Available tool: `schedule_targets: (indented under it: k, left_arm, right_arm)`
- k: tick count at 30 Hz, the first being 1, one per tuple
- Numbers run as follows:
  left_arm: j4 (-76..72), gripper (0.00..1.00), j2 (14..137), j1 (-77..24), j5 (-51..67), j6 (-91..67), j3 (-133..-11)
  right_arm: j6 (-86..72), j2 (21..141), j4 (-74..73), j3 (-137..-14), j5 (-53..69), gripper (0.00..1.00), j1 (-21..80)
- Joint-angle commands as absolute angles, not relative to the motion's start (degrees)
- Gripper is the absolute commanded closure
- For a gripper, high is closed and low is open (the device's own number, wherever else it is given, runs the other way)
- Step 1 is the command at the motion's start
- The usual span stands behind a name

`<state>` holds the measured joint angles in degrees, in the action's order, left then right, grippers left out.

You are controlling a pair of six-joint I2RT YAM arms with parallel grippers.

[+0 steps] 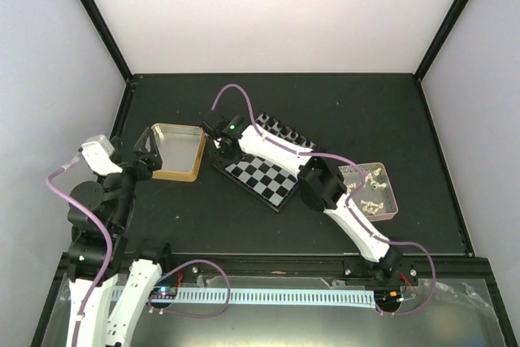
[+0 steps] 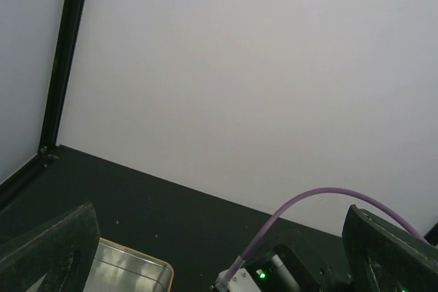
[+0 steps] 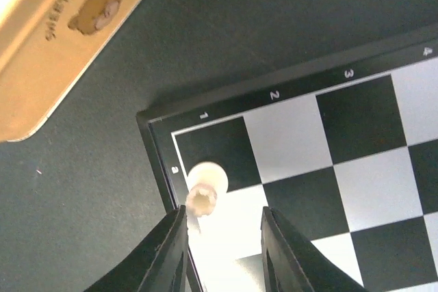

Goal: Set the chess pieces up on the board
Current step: Place the chess piece on the chessboard, then adjust the chess piece on the chessboard.

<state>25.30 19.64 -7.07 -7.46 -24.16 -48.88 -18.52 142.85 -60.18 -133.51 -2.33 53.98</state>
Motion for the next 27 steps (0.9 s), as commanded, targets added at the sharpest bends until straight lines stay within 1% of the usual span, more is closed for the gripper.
schedule_targets:
  k: [1, 3, 6, 9, 13, 17, 18, 19, 22, 24, 27]
  left_arm:
    - [27.9, 0.01, 21.9, -6.6, -1.7, -23.2, -51.2]
    - [28.2, 0.01, 23.6, -6.6, 2.6, -23.1, -50.2]
    - [27.9, 0.01, 27.2, -6.7, 10.8, -22.7, -47.2]
    - [27.8, 0.03, 32.8, -6.6, 17.7, -23.8, -43.9]
    - [26.8, 0.17, 41.8, -7.0, 23.9, -27.3, -40.6]
    - [27.2, 0.32, 54.3, -10.3, 23.3, -28.3, -41.7]
    - [27.5, 0.38, 57.6, -11.3, 22.2, -28.5, -42.8]
    - [27.8, 0.41, 61.4, -12.1, 21.7, -28.7, -43.9]
    - [27.8, 0.55, 70.6, -14.3, 19.3, -28.9, -47.6]
    - [28.1, 0.55, 76.6, -15.2, 16.2, -29.3, -49.7]
    - [28.9, 0.55, 82.4, -15.5, 13.7, -29.7, -52.8]
  right_arm:
    - [-20.2, 135.9, -59.0, -130.2, -2.0, 0.68, 53.5]
    - [-21.0, 131.6, -56.0, -125.2, -2.2, 0.67, 53.0]
    - [-22.8, 123.2, -48.3, -114.5, -1.2, 0.65, 51.8]
    - [-25.7, 116.1, -42.6, -105.3, 0.1, 0.63, 50.2]
    - [-28.5, 106.6, -36.5, -91.4, -0.7, 0.64, 48.2]
    - [-30.4, 97.0, -32.3, -77.3, -1.8, 0.64, 45.4]
    - [-30.6, 95.2, -31.8, -74.8, -2.4, 0.64, 44.8]
    - [-30.7, 93.4, -31.4, -72.6, -2.7, 0.64, 44.1]
    - [-30.7, 88.8, -30.7, -66.9, -4.7, 0.65, 42.1]
    - [-30.6, 86.1, -30.6, -64.1, -5.9, 0.66, 40.9]
    - [-30.5, 83.2, -30.4, -60.9, -7.4, 0.66, 38.8]
